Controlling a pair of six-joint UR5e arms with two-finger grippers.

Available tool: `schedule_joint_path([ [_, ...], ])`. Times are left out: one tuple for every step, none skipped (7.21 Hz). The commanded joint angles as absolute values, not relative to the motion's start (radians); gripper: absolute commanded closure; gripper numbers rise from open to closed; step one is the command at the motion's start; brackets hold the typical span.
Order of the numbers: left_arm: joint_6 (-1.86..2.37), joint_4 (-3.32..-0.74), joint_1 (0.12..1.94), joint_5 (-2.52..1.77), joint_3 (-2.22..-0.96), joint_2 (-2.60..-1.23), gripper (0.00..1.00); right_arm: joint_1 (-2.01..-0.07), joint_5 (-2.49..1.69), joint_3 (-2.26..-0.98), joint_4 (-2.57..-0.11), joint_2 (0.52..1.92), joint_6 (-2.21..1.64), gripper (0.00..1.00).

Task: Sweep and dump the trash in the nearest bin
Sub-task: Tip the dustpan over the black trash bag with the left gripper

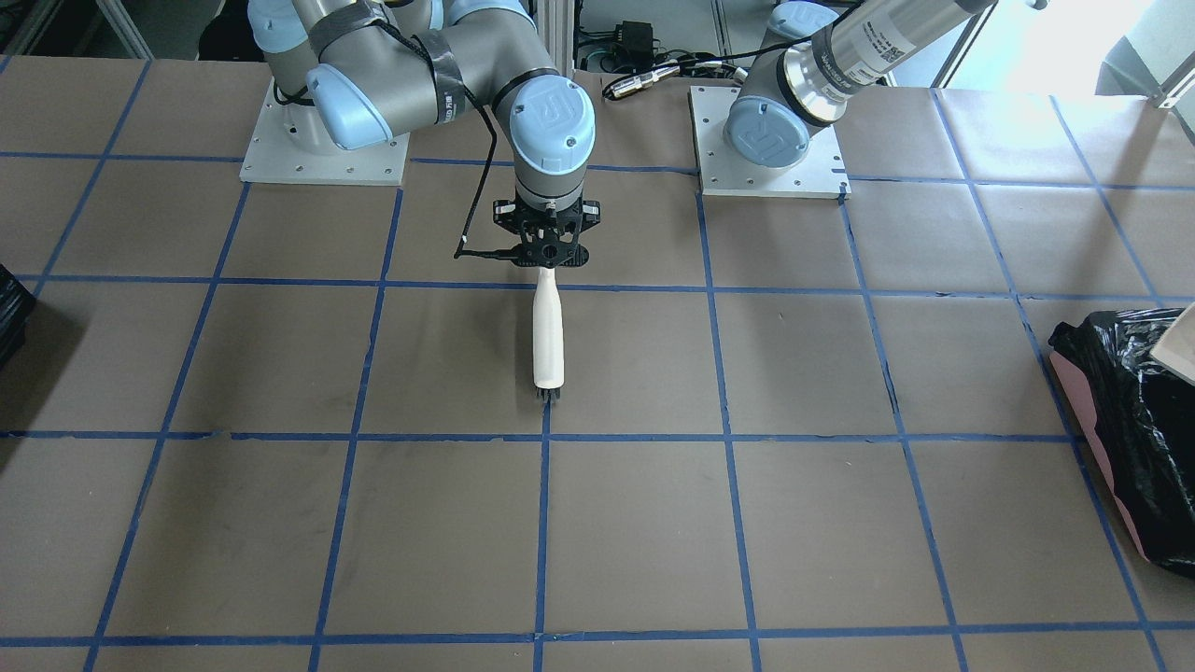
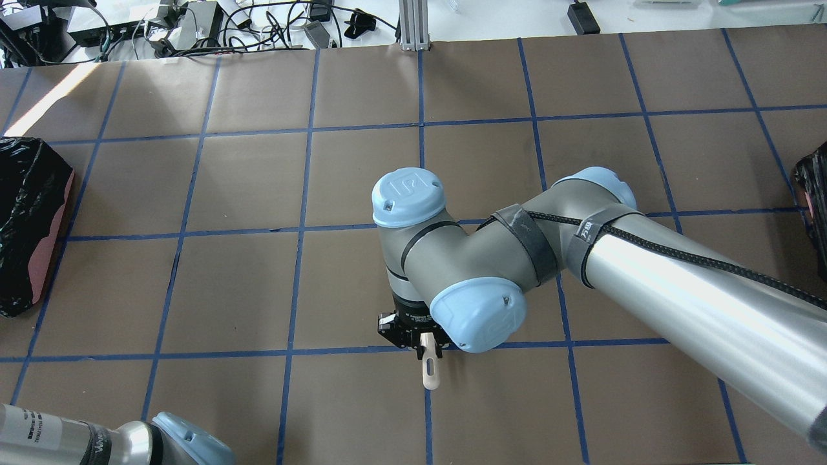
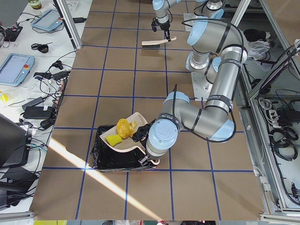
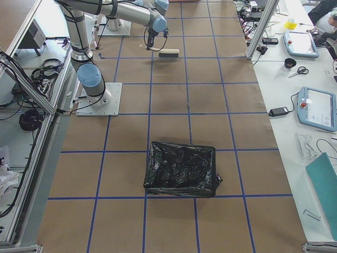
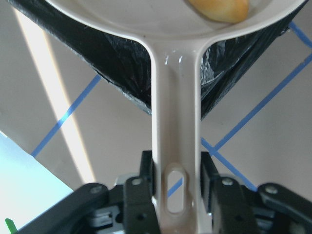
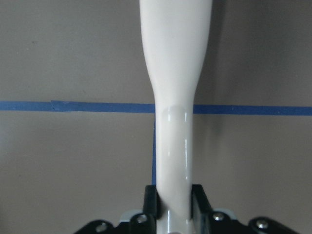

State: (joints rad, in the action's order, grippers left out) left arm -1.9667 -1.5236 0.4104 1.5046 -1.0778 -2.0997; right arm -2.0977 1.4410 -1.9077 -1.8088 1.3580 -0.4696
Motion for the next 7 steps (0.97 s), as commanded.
schedule_joint_path([
  [-1.925, -1.453, 0.397, 1.621, -1.043, -2.138, 1.00, -2.098, 1.439, -1.908, -1.815, 1.356, -0.471, 1.00],
  [-1.869, -1.447, 0.399, 1.646, -1.049, -2.132, 1.00, -2.098, 1.443, -1.907, -1.815, 1.356, -0.471, 1.00],
  [-1.846, -1.447, 0.411, 1.667, -1.055, -2.123, 1.00, -2.098, 1.445, -1.907, -1.815, 1.356, -0.494, 1.00],
  [-1.836, -1.399, 0.420, 1.760, -1.066, -2.140, 1.00, -2.098, 1.442, -1.908, -1.824, 1.356, -0.533, 1.00],
  [-1.797, -1.382, 0.472, 1.829, -1.086, -2.119, 1.00, -2.098, 1.436, -1.908, -1.838, 1.355, -0.537, 1.00],
  [-1.793, -1.376, 0.506, 1.879, -1.100, -2.102, 1.00, -2.098, 1.436, -1.913, -1.839, 1.355, -0.538, 1.00],
  [-1.792, -1.376, 0.517, 1.922, -1.103, -2.094, 1.00, -2.098, 1.436, -1.914, -1.841, 1.353, -0.537, 1.00],
])
